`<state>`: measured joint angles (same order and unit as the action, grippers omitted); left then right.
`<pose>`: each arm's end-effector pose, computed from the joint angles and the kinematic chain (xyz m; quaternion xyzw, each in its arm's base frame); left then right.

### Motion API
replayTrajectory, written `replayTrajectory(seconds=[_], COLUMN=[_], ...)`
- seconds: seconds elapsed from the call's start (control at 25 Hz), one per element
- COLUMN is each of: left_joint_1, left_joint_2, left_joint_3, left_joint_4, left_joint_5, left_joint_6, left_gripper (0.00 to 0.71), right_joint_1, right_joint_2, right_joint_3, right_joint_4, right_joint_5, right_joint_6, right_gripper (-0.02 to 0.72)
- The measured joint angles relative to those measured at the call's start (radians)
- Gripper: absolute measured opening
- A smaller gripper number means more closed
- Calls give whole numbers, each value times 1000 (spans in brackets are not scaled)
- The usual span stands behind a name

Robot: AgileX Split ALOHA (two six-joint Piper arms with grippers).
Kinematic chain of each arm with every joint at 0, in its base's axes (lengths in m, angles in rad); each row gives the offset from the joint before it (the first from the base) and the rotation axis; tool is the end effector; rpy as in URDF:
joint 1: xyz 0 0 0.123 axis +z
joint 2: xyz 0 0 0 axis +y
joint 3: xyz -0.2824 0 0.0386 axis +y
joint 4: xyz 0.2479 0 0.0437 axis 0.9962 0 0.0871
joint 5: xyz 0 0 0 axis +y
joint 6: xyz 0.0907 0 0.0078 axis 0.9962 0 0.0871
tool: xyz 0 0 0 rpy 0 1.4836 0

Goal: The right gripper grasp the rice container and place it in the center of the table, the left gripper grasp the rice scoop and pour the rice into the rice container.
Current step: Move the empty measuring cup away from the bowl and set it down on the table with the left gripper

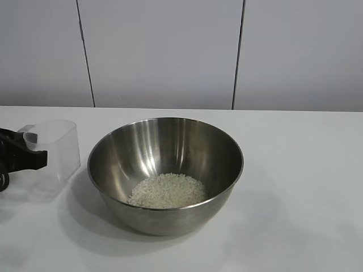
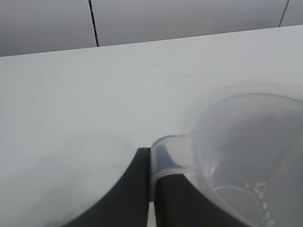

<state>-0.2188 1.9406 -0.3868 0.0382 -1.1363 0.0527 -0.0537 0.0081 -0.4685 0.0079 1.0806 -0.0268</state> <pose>0.2648 -0.0621 0.0956 0.1266 0.8039 -0.0576 0.5783 -0.0010 0.0007 0.2668 0.0116 0.8683 -0.0160 0.4957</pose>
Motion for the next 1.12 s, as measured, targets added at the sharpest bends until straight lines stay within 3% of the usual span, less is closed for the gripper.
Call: replayTrajectory(seconds=[0.6, 1.12], left_joint_1=[0, 0], left_joint_2=[98, 98], left_joint_3=[-48, -24], left_joint_4=[-3, -3], left_joint_5=[-5, -13], left_joint_6=[5, 17], left_gripper=[10, 205], right_joint_1=[0, 0], right_joint_2=[0, 0], right_joint_3=[0, 0], right_joint_4=[0, 0], right_joint_5=[0, -1], right_joint_6=[0, 0], right_gripper=[694, 694])
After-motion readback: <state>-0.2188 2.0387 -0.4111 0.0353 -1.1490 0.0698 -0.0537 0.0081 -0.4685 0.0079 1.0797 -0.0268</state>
